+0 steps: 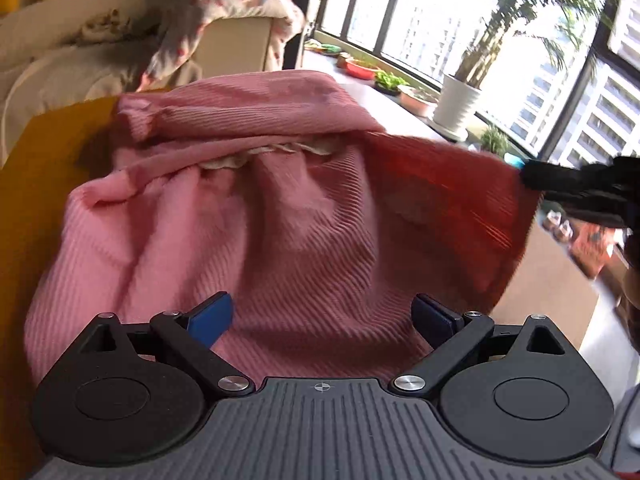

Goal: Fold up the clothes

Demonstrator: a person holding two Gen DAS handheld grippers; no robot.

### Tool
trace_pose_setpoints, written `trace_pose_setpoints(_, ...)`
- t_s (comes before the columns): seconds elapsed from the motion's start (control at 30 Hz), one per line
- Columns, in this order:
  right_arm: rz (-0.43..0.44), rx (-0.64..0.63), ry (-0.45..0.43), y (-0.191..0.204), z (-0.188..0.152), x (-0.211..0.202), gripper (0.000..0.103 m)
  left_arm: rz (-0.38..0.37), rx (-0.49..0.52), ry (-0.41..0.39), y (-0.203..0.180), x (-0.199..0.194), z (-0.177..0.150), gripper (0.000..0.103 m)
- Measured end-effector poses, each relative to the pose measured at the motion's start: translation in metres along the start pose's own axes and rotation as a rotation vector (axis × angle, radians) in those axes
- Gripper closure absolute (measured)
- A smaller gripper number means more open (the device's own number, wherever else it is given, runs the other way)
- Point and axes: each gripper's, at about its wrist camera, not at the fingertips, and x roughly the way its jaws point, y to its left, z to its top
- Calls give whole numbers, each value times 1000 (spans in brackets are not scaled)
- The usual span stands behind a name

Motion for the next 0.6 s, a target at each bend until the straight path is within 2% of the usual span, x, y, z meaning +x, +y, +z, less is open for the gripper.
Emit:
trace_pose_setpoints(0.13, -105, 4, 4, -13, -8, -14, 94, -7, 8, 19, 3, -7, -3, 4)
trace_pose_setpoints(0.17, -199, -47, 1, -17, -14, -17, 94, -7, 20, 28, 2, -9, -5, 4)
trace_pose_setpoints(0.23, -331, -124, -28, -20, -17, -24, 93, -29, 16, 52, 1, -16, -5, 4)
trace_pose_setpoints(0.27, -383, -167, -60, -17, -15, -28, 92, -57, 6, 47, 1, -19, -1, 4)
trace_pose_setpoints(0.3, -394, -206, -91, -10, -11, -31, 90, -87, -5, 39, 1, -22, 3, 4)
trace_pose_setpoints(0.37, -322, -298, -142, 14, -3, -30, 88, -143, -5, -13, -1, -28, 17, 4)
trace_pose_setpoints(0.43, -205, -360, -146, 36, 5, -18, 72, -187, -6, -44, 0, -27, 30, 4)
trace_pose_setpoints(0.53, -133, -377, -45, 48, 14, 24, 70, -190, -16, -18, 9, -20, 36, 7)
trace_pose_setpoints(0.6, -148, -383, 40, 38, 10, 46, 70, -168, -26, 25, 21, -19, 31, 19)
